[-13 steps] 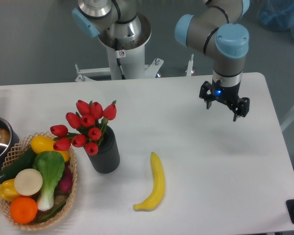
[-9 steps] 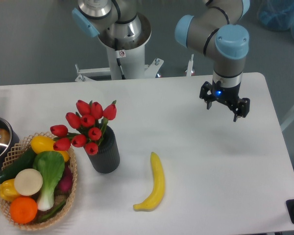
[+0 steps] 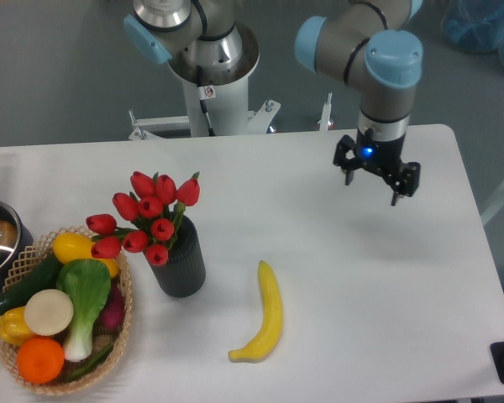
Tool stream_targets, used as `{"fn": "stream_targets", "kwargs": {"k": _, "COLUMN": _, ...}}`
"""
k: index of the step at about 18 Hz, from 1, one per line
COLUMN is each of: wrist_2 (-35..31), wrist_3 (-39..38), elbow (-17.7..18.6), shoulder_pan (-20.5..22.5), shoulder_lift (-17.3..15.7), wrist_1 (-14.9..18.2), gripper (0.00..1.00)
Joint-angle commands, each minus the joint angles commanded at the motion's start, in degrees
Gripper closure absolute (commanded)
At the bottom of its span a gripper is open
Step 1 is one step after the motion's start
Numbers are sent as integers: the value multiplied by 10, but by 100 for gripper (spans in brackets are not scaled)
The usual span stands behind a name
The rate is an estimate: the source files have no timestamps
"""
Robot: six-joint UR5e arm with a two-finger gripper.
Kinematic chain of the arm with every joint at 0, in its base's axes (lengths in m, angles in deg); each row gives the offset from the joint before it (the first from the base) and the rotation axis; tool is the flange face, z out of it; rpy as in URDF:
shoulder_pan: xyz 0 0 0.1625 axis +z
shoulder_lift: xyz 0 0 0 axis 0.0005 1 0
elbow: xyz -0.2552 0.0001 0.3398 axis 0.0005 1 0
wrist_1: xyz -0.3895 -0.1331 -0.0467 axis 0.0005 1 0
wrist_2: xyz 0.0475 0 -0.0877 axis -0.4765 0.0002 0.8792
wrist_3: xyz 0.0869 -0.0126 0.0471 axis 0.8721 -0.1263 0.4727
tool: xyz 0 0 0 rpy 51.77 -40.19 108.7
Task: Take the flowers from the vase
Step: 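Move the open gripper over to the red tulip stems above the black vase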
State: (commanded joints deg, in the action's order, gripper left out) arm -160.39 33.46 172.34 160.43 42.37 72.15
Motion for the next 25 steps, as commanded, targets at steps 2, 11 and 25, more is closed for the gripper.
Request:
{"fn": "stream_targets", "kwargs": {"k": 2, "wrist_2": 47, "wrist_3": 4, "elbow": 25, "shoulder_pan": -1, "shoulder_lift": -22, "wrist_1": -1, "gripper": 0}}
{"fn": "stream_targets", "kwargs": {"k": 11, "wrist_2": 265, "wrist_3": 53, "elbow": 122, "shoulder_pan": -7, "shoulder_lift": -84, "wrist_1": 0, "gripper": 0}}
{"fn": "stream_targets", "kwargs": {"k": 25, "wrist_2": 520, "wrist_3": 47, "elbow": 128, "shoulder_pan": -54, "shoulder_lift": -56, "wrist_1": -1, "gripper": 0}}
